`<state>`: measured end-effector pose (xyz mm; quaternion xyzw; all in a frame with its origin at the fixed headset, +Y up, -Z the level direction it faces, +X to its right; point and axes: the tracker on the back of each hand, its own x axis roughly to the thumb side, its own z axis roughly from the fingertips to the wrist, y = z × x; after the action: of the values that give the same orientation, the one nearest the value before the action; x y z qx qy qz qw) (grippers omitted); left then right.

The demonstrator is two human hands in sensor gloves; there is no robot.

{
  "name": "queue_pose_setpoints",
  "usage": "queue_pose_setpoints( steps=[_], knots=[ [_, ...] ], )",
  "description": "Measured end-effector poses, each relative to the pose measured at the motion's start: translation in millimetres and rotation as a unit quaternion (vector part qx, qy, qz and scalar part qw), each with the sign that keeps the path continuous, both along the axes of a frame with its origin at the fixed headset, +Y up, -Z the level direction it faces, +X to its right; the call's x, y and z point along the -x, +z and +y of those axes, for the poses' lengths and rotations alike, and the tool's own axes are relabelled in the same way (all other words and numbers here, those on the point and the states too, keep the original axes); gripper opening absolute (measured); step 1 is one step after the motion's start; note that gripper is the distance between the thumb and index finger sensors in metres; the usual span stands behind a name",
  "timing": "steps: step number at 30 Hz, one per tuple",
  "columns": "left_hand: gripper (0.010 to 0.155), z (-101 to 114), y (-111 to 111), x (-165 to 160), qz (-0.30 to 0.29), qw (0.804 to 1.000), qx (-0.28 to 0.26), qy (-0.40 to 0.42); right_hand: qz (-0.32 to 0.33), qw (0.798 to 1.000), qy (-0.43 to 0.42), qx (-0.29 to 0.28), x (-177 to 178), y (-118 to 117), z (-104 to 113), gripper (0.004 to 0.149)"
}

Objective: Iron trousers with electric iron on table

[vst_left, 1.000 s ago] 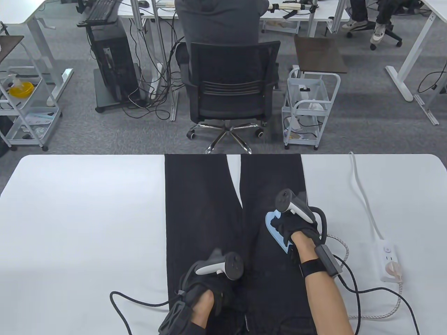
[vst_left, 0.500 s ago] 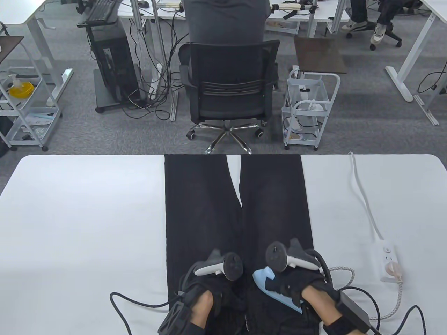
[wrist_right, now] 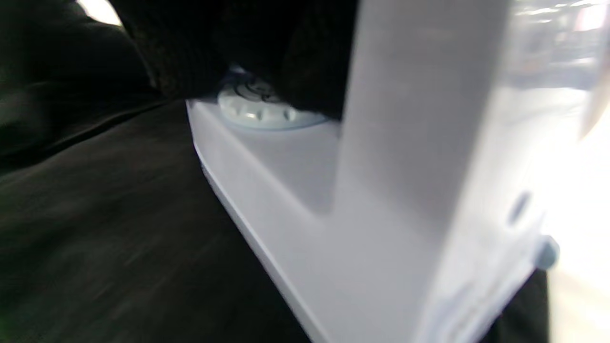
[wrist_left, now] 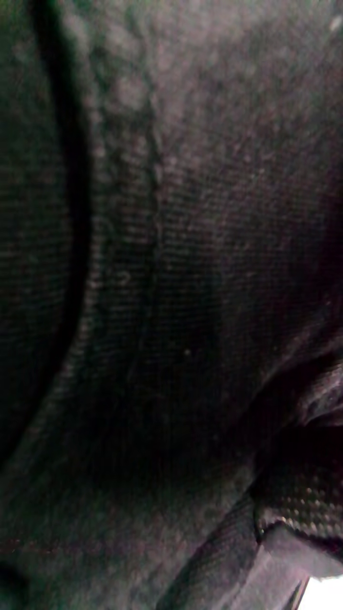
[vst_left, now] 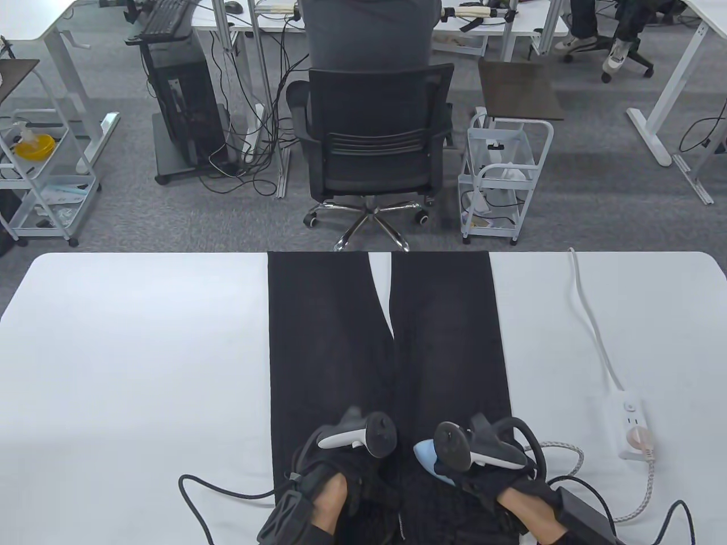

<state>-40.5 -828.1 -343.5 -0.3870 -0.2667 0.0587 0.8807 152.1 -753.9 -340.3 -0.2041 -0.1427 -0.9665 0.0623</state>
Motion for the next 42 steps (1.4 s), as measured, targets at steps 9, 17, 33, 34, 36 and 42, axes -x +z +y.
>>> queue_pose_setpoints(
  steps=[9, 17, 33, 34, 36, 42],
  knots=[
    [0.121, 0, 0, -1, -0.003, 1.000, 0.001, 0.002, -0.098, 0.995, 0.000, -0.027, -3, -108, -1, 0.051],
    [0.121, -1, 0, -1, -0.002, 1.000, 0.005, 0.009, -0.255, 0.966, -0.019, -0.035, -27, -161, -4, 0.055],
    [0.120, -1, -1, -1, 0.001, 1.000, 0.010, 0.018, -0.089, 0.982, -0.084, 0.142, -18, -75, -4, 0.047],
    [0.120, -2, -1, -1, 0.000, 1.000, 0.011, 0.018, -0.070, 0.984, -0.077, 0.144, -17, -63, -3, 0.046],
    [0.120, -2, -1, 0, 0.000, 1.000, 0.013, 0.019, -0.038, 0.987, -0.055, 0.149, -15, -40, -1, 0.046],
    [0.120, -2, -1, 0, 0.003, 1.000, 0.014, 0.020, 0.027, 0.987, -0.065, 0.144, -12, 15, -4, 0.044]
  ],
)
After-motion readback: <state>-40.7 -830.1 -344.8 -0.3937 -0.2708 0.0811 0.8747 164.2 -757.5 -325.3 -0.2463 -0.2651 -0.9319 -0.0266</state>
